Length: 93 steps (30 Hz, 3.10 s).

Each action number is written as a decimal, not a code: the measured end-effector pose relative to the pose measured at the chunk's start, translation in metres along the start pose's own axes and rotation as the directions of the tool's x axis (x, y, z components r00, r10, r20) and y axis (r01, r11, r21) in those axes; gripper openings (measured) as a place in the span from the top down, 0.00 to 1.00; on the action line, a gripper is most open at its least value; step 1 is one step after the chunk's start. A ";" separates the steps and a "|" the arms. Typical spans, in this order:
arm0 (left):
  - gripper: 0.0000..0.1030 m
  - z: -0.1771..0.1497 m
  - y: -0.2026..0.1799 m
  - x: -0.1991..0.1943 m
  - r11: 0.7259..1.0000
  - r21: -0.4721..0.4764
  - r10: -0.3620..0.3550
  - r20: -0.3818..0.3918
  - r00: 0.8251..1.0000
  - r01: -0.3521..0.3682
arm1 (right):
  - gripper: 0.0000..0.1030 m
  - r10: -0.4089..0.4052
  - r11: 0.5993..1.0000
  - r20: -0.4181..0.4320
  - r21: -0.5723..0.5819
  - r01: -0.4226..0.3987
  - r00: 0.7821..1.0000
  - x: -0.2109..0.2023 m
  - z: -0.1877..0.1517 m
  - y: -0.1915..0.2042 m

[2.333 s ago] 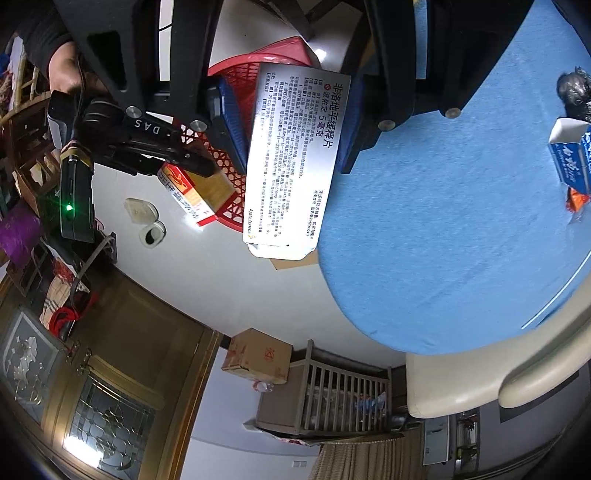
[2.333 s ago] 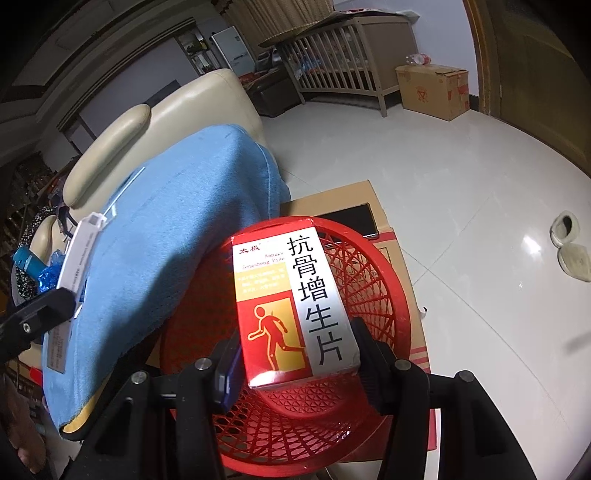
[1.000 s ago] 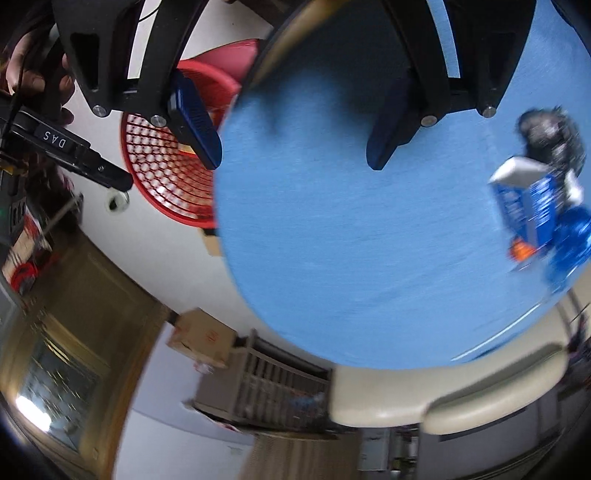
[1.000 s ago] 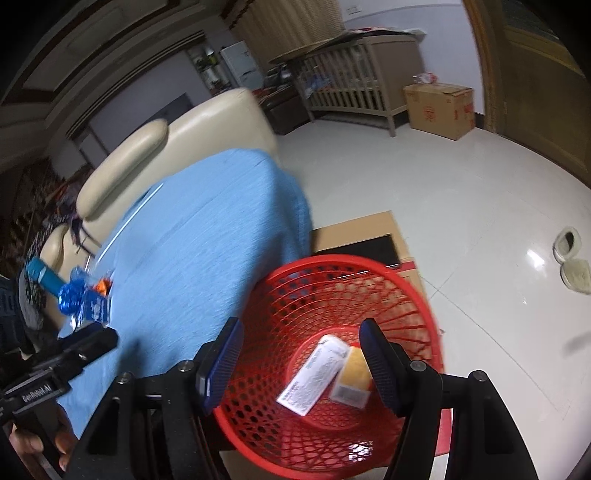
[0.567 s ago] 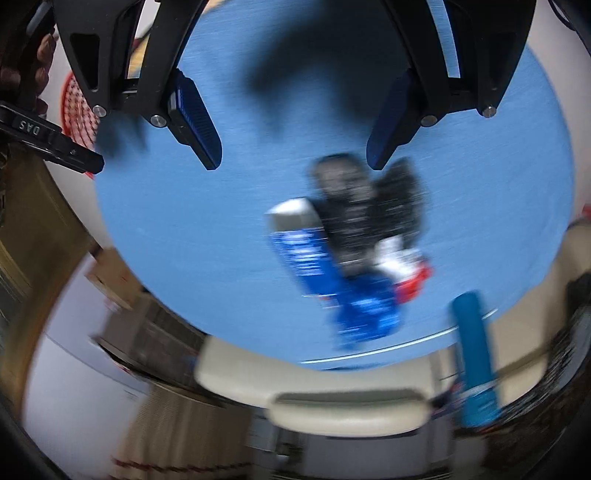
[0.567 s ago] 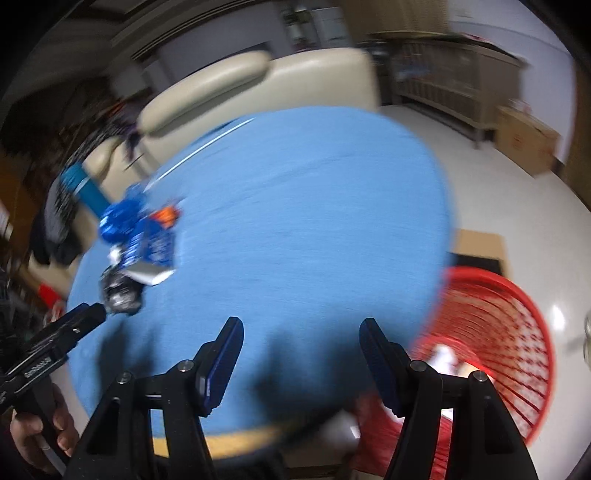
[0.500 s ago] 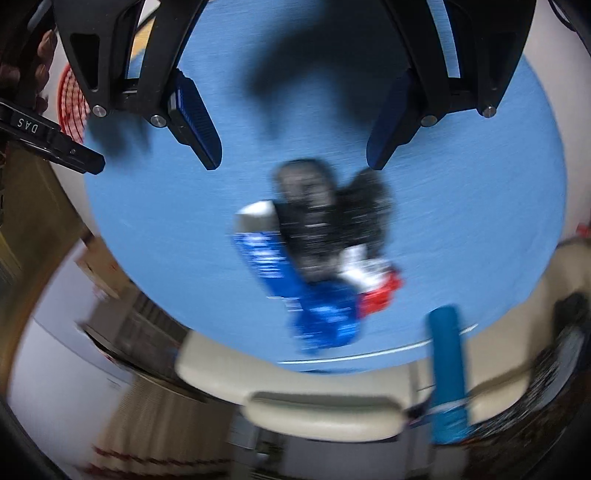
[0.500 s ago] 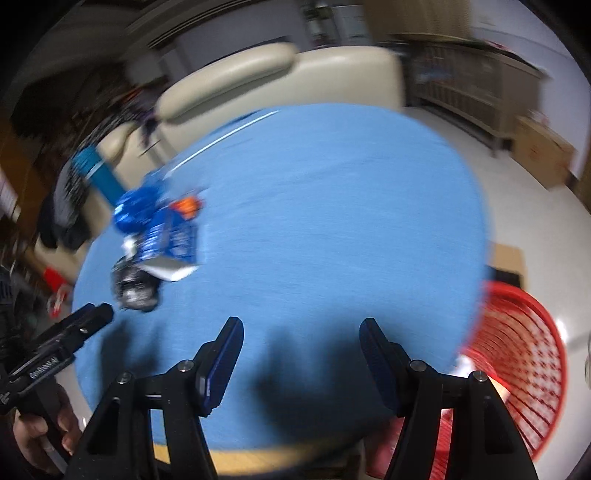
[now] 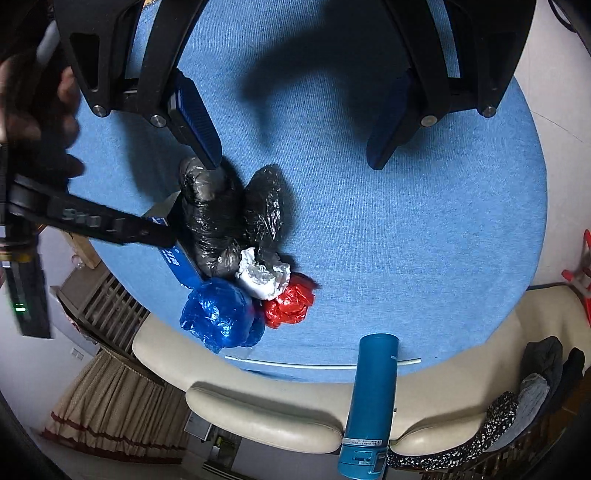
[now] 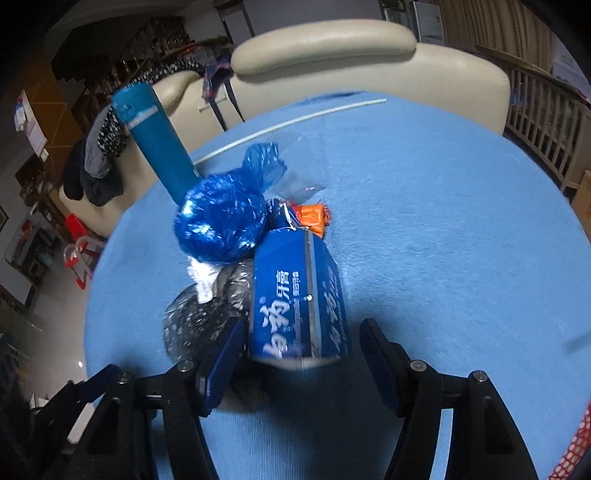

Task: Collect trash
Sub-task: 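Grasp the blue-and-white carton with the right tool while the left tool grasps the black bags, then carry the carton with the right tool into the red basket while the left tool drops the black bags there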

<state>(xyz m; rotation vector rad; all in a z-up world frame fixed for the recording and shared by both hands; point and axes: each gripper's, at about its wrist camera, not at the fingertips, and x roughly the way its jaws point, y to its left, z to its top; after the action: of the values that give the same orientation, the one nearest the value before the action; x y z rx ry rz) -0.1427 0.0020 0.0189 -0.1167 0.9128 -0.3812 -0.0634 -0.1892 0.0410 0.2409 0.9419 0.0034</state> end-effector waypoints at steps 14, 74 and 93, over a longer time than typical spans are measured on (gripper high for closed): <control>0.21 0.022 -0.050 0.030 0.995 0.096 -0.037 -0.021 0.999 0.039 | 0.57 0.033 0.992 0.016 0.119 -0.034 0.999 0.005 -0.009 -0.057; 0.69 -0.014 -0.189 -0.052 0.922 0.387 -0.041 0.076 0.996 0.008 | 0.58 -0.073 0.940 0.334 0.338 -0.047 0.940 -0.186 -0.146 -0.156; 0.69 -0.054 -0.311 -0.037 0.786 0.594 -0.175 -0.053 0.983 0.172 | 0.58 -0.363 0.796 0.282 0.589 0.138 0.888 -0.249 -0.226 -0.289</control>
<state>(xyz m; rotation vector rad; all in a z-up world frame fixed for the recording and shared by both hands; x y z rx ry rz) -0.2902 -0.2692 0.0934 0.3862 0.7398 -0.8284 -0.4209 -0.4516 0.0529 0.6317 0.5520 -0.5662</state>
